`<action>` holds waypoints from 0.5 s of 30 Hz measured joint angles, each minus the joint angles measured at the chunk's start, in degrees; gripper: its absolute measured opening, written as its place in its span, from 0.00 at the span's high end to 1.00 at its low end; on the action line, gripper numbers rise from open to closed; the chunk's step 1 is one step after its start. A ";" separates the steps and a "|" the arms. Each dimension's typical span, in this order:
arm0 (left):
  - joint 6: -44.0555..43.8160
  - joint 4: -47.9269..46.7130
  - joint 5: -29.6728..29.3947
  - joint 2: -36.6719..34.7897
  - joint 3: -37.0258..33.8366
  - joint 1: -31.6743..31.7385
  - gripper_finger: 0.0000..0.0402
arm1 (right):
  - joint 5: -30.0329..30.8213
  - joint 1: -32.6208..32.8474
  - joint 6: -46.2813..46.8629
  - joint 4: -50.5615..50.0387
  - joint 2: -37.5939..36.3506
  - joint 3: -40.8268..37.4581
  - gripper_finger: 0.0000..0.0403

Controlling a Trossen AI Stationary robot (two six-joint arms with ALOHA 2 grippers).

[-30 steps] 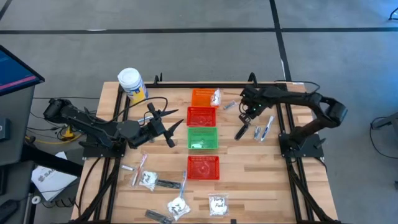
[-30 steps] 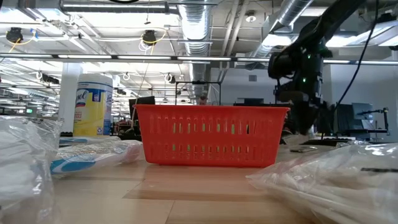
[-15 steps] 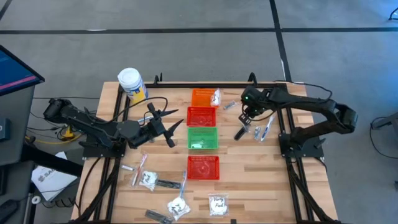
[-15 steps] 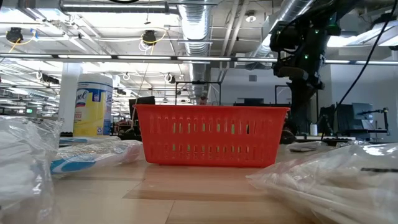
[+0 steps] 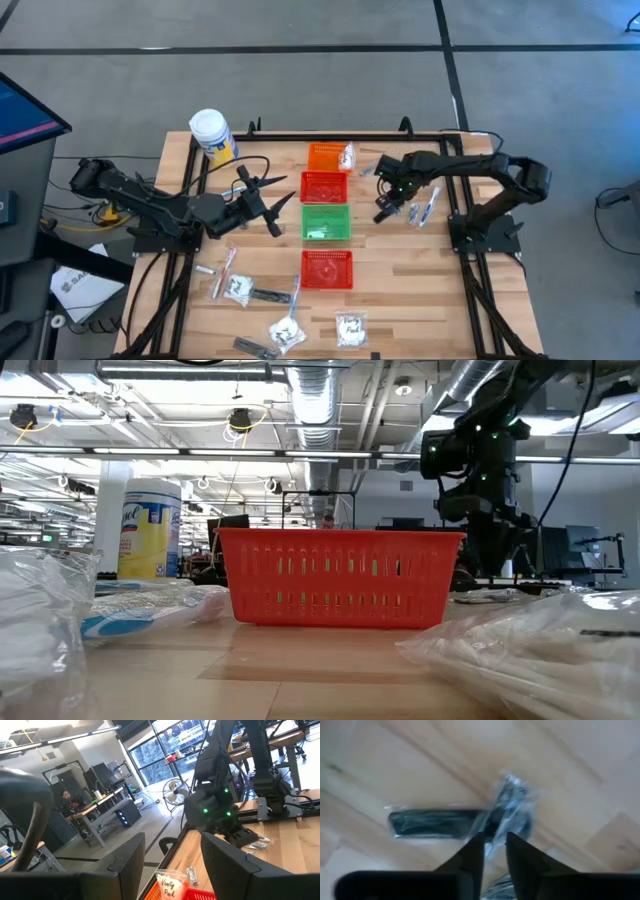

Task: Pick & Place Travel size toiletries
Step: Put the silver nail clipper into the bottom red basket

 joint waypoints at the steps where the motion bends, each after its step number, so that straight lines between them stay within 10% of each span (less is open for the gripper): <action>1: 0.00 0.00 0.00 0.01 0.00 0.00 0.54 | -0.04 0.77 0.90 0.02 0.07 0.00 0.75; 9: -0.02 0.10 0.00 0.00 0.00 0.01 0.54 | -0.02 4.99 7.61 -0.03 -0.23 0.00 0.37; 15: -0.04 0.39 0.00 0.00 0.00 0.01 0.54 | 0.03 4.94 8.84 0.03 1.75 -0.68 0.29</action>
